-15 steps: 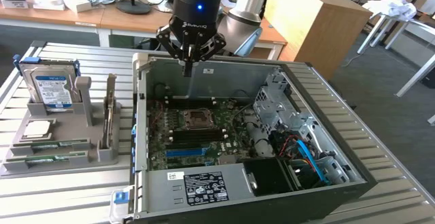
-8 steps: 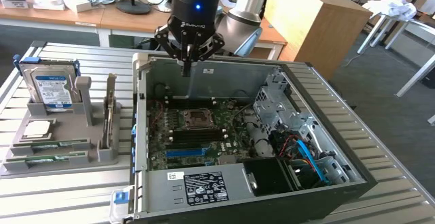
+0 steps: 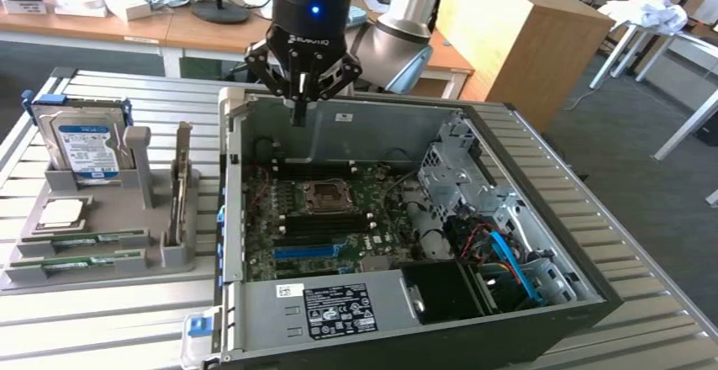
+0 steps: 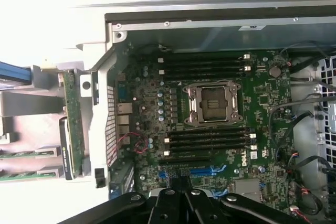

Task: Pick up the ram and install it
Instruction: 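Reach for the ram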

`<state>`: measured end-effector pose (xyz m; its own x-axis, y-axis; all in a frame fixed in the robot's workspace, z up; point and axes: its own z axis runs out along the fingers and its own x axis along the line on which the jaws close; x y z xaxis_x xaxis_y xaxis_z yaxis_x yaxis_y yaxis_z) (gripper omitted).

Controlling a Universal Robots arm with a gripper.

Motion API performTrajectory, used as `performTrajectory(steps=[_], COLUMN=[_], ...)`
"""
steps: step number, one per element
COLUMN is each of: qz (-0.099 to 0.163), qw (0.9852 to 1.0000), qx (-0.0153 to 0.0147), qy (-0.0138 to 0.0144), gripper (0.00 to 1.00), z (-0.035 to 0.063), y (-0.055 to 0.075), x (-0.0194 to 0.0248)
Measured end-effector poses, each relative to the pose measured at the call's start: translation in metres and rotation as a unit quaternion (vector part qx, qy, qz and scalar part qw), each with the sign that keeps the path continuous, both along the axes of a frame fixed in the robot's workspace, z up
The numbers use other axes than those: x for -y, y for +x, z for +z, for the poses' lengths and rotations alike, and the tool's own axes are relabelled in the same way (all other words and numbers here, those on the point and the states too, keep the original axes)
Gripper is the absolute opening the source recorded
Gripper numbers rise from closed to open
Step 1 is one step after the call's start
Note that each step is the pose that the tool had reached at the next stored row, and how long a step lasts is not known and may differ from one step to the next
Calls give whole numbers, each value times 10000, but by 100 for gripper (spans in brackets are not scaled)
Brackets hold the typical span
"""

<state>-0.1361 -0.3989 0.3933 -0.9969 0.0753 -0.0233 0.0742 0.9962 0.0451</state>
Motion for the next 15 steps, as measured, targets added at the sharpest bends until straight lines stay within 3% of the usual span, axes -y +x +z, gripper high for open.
performTrajectory(steps=[15], qz=[0], qw=[10000], qx=[0], qy=[0], gripper=[10], z=[-1], y=[-273], x=[0])
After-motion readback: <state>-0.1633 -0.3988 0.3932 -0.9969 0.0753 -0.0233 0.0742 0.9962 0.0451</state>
